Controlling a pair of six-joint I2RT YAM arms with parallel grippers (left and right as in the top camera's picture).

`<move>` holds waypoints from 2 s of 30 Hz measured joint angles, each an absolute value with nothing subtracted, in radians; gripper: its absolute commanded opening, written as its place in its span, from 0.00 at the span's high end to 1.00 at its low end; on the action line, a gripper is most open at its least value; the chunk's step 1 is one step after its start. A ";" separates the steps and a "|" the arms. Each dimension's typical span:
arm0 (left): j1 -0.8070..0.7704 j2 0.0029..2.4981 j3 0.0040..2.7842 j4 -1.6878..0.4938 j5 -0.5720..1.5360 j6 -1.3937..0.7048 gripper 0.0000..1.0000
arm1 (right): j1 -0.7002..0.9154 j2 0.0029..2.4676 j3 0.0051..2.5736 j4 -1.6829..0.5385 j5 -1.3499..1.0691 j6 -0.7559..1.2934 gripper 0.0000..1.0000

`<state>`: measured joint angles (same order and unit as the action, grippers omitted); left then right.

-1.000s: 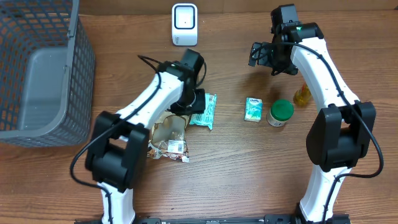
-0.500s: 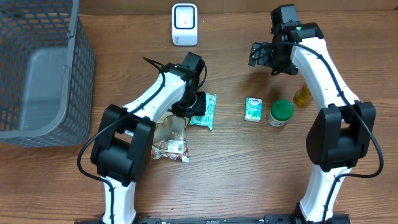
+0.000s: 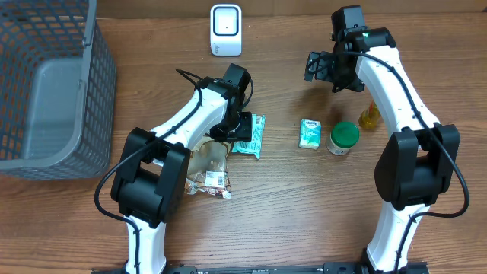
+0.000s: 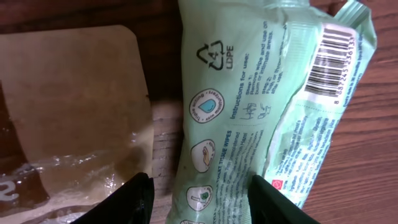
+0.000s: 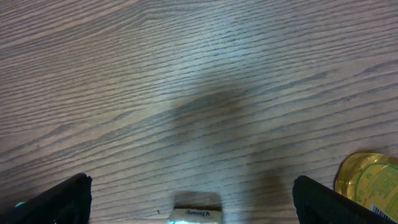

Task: Scan the item barcode
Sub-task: 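Lower the left gripper onto the wipe packet and grasp it, then lift the wipe packet to the white scanner with the left gripper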

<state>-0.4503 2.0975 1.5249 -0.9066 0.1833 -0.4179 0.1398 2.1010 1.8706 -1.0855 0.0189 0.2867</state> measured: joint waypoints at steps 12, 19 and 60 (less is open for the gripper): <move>-0.450 2.098 1.525 -0.905 0.182 -0.418 0.48 | 0.140 2.101 1.870 -1.086 0.019 0.287 0.00; -0.452 2.098 1.525 -0.901 0.176 -0.415 0.51 | 0.140 2.101 1.870 -1.086 0.019 0.287 0.00; -0.450 2.067 1.485 -0.893 0.194 -0.404 0.96 | 0.140 2.101 1.871 -1.086 0.019 0.287 0.00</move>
<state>-0.4503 2.0670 1.4849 -0.8932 0.1936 -0.4038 0.1398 2.1010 1.8706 -1.0859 0.0189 0.2867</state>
